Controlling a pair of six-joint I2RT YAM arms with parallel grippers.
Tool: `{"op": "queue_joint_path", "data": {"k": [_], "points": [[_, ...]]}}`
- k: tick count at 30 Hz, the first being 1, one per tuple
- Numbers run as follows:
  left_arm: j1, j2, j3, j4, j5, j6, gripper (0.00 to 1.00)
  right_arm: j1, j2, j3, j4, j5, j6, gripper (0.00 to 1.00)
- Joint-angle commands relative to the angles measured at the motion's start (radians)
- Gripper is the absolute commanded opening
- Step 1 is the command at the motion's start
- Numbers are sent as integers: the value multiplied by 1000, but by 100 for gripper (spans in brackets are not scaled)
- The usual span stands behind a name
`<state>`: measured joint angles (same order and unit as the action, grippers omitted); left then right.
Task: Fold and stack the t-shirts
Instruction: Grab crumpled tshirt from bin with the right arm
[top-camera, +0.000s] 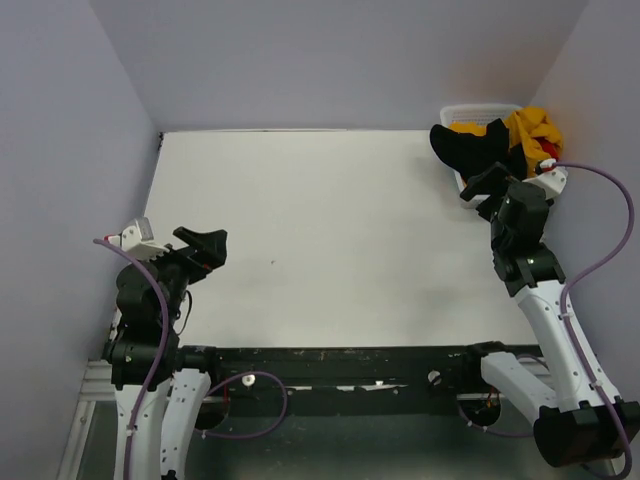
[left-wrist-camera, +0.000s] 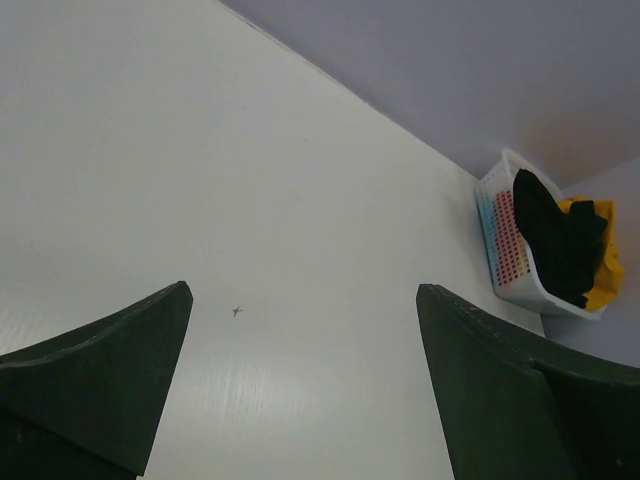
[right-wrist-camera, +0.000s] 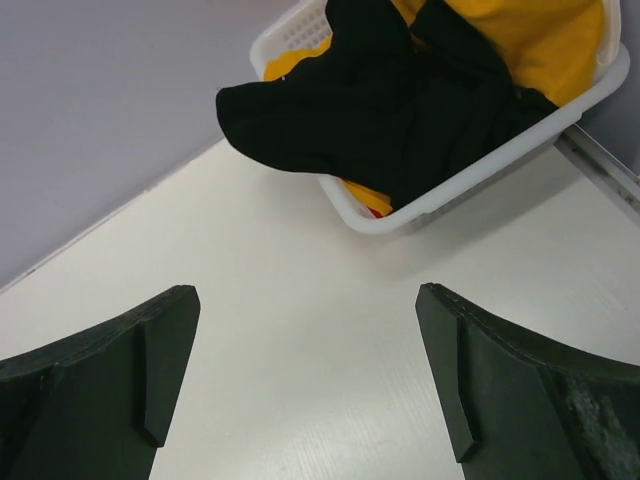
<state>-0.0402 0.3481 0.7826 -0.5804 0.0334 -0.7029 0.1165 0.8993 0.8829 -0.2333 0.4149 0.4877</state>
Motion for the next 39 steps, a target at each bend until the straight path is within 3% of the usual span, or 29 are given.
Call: {"op": "queue_joint_path", "data": {"k": [1,8,11,18,25,31,33,35,37,38,39], "points": [[7,27,3,7,74,20,99,-3,18,26,-56,-15,17,100],[7,38,-33,70,97,17,99,-4,21,-4,40,-43,-69,100],[6,64,-54,124,138,17,99,-3,93,35,58,-55,-96,100],[7,158,-97,180,161,31,99,-15,502,317,39,83,-148,100],[7,207,-145,244,184,58,99,-112,908,658,-39,-22,-130,100],[6,208,-184,280,180,77,99,-148,1176,904,-94,-9,-92,99],[7,209,-188,280,168,79,99,-157,1240,955,-113,-3,-72,89],[7,211,-189,279,162,80,99,-159,1257,975,-126,29,-43,70],[7,215,-188,279,158,82,99,-159,1236,951,-97,53,-29,38],[7,217,-188,280,158,85,99,-158,1220,932,-70,56,-32,7],[7,218,-188,280,156,86,99,-158,1193,916,-50,64,-25,1]]}}
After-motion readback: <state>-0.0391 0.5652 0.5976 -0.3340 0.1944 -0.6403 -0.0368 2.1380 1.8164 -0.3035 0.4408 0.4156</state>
